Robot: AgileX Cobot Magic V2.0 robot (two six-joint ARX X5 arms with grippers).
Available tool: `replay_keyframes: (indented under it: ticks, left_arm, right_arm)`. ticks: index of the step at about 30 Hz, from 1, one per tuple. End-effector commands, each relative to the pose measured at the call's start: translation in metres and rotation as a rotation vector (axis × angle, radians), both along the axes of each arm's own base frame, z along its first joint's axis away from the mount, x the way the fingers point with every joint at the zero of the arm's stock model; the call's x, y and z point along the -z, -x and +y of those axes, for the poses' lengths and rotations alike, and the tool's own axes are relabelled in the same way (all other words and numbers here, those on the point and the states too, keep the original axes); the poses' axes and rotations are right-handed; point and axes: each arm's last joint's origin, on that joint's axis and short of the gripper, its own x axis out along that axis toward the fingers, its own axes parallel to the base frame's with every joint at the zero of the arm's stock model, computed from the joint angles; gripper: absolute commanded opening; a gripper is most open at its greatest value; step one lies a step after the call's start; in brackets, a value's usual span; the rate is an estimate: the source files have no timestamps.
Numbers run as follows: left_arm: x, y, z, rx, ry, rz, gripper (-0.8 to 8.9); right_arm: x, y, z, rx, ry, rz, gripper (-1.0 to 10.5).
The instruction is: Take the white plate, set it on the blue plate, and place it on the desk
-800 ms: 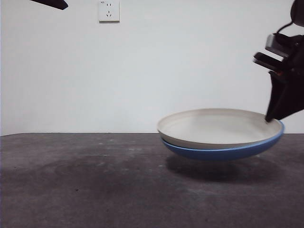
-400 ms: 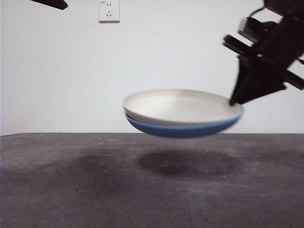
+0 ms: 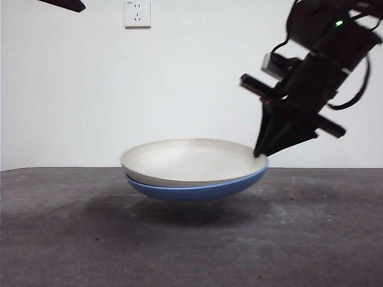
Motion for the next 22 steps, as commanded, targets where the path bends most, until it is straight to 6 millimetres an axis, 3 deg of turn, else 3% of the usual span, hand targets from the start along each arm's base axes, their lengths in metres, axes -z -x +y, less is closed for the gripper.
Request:
replay_keyframes:
  ticks: [1, 9, 18, 22]
  left_arm:
    - [-0.002, -0.001, -0.002, 0.017, 0.002, -0.016, 3.03]
    - [-0.002, 0.0, -0.001, 0.016, -0.002, -0.01, 3.03]
    - [-0.002, 0.0, -0.001, 0.017, -0.003, -0.008, 3.03]
    - [-0.001, 0.0, -0.001, 0.017, -0.005, -0.005, 3.03]
  right_arm:
    - [0.006, -0.012, 0.011, 0.0, -0.019, 0.014, 0.1]
    - [0.037, -0.025, 0.019, 0.015, 0.023, 0.084, 0.1]
    - [0.039, -0.024, 0.019, 0.015, 0.029, 0.095, 0.2]
    - [0.04, -0.023, 0.019, 0.015, 0.034, 0.106, 2.2]
